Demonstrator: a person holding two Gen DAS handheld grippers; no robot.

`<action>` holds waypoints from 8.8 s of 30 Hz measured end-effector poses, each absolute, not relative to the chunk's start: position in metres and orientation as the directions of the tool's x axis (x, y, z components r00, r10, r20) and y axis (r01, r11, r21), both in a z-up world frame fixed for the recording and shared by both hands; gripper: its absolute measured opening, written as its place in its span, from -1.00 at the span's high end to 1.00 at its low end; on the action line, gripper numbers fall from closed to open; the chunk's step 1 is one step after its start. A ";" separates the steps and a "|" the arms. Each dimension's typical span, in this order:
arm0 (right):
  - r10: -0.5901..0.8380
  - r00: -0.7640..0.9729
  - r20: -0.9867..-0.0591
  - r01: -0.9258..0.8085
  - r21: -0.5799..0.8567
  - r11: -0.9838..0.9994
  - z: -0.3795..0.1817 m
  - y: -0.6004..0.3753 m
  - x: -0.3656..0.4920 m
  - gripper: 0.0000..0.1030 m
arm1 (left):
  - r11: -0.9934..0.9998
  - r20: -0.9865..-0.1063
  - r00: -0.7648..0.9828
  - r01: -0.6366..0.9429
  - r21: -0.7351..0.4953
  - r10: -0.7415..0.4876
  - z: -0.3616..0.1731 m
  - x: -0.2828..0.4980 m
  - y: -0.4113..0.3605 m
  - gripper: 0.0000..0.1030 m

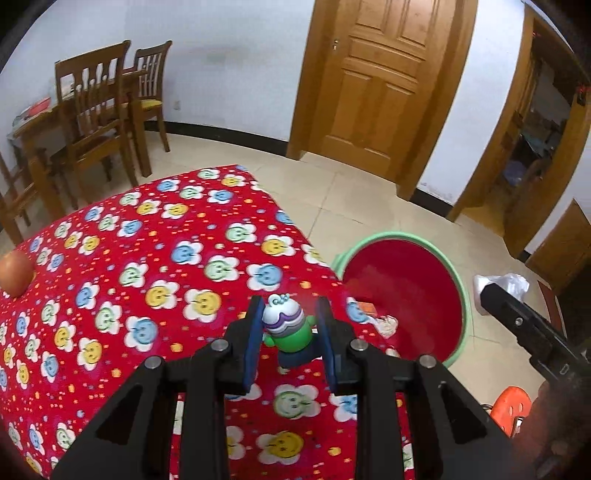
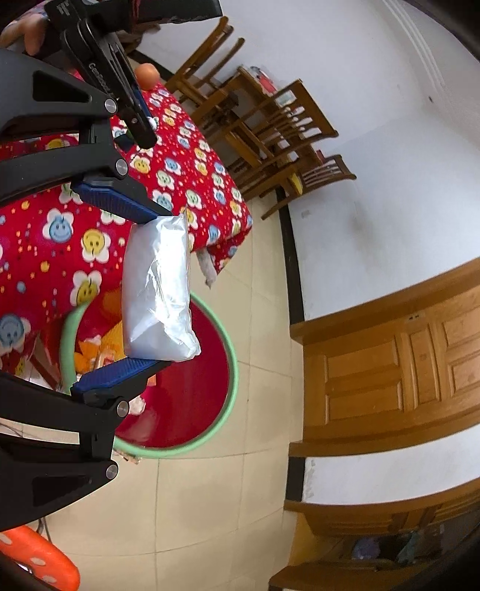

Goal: Collect trash

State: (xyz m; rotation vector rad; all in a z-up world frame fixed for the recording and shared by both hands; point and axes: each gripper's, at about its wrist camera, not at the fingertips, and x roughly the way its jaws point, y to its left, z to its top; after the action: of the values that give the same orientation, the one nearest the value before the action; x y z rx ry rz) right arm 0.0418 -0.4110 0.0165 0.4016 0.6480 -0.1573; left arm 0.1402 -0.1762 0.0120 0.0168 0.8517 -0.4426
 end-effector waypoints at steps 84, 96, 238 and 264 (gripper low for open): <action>0.008 0.691 -0.723 0.370 0.364 0.855 -0.048 -0.489 0.064 -0.55 | 0.909 -0.787 0.540 0.413 -0.063 -0.300 -0.038 0.165 -0.263 -0.21; 0.090 0.755 -0.649 0.235 0.397 0.887 -0.006 -0.449 0.044 -0.56 | 0.925 -0.760 0.578 0.371 -0.081 -0.298 -0.010 0.143 -0.225 -0.21; -0.025 0.822 -0.569 0.161 0.190 0.968 -0.013 -0.283 -0.047 -0.58 | 0.997 -0.613 0.786 0.067 -0.041 -0.078 -0.004 0.007 -0.098 -0.79; -0.024 0.821 -0.570 0.161 0.192 0.968 -0.013 -0.283 -0.047 -0.58 | 0.997 -0.615 0.785 0.057 -0.057 -0.080 -0.004 0.007 -0.096 -0.79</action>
State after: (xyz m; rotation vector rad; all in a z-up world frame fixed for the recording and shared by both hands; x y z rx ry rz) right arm -0.0471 -0.2829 -0.0134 0.2370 0.6007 -0.0996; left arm 0.0067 -0.0962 -0.0038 -0.0365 0.6644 -0.0737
